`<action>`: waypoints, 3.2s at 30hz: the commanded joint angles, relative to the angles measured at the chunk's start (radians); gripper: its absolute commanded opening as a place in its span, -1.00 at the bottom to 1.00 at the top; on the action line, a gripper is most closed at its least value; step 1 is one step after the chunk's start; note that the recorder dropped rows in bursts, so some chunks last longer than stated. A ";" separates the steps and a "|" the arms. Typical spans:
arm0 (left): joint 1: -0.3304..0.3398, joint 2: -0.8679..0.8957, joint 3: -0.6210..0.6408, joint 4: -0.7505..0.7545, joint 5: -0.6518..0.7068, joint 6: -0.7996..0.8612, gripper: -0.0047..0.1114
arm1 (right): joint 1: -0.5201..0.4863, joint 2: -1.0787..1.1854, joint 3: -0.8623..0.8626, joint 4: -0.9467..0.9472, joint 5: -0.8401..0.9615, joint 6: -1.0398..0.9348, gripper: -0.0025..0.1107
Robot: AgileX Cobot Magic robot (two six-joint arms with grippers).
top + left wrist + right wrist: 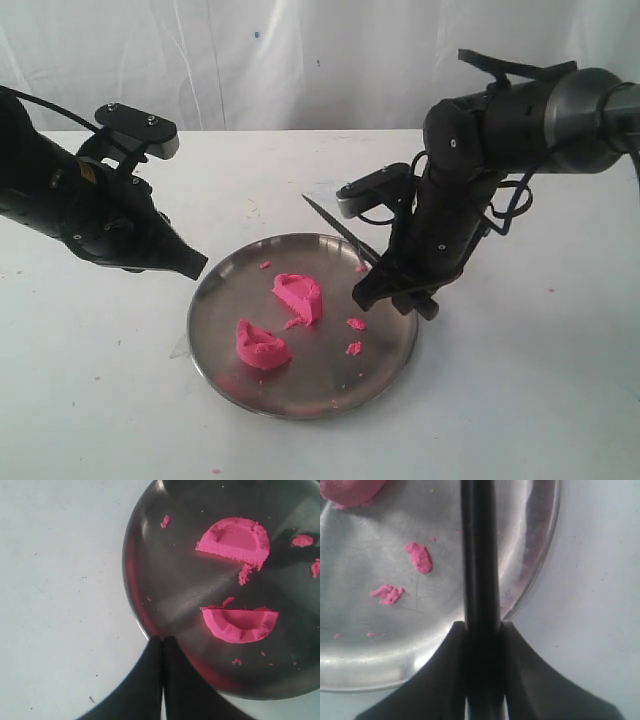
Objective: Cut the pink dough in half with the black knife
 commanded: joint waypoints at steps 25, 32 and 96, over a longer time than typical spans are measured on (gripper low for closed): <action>0.001 -0.003 0.006 -0.015 0.007 -0.006 -0.92 | -0.005 0.068 0.003 0.165 -0.047 -0.134 -0.96; 0.001 -0.003 0.006 -0.015 0.007 -0.006 -0.92 | -0.005 0.109 0.003 0.165 -0.045 -0.134 -0.96; 0.001 -0.003 0.006 -0.052 0.015 -0.006 -0.92 | 0.188 -0.069 0.124 0.370 0.228 -0.232 -0.96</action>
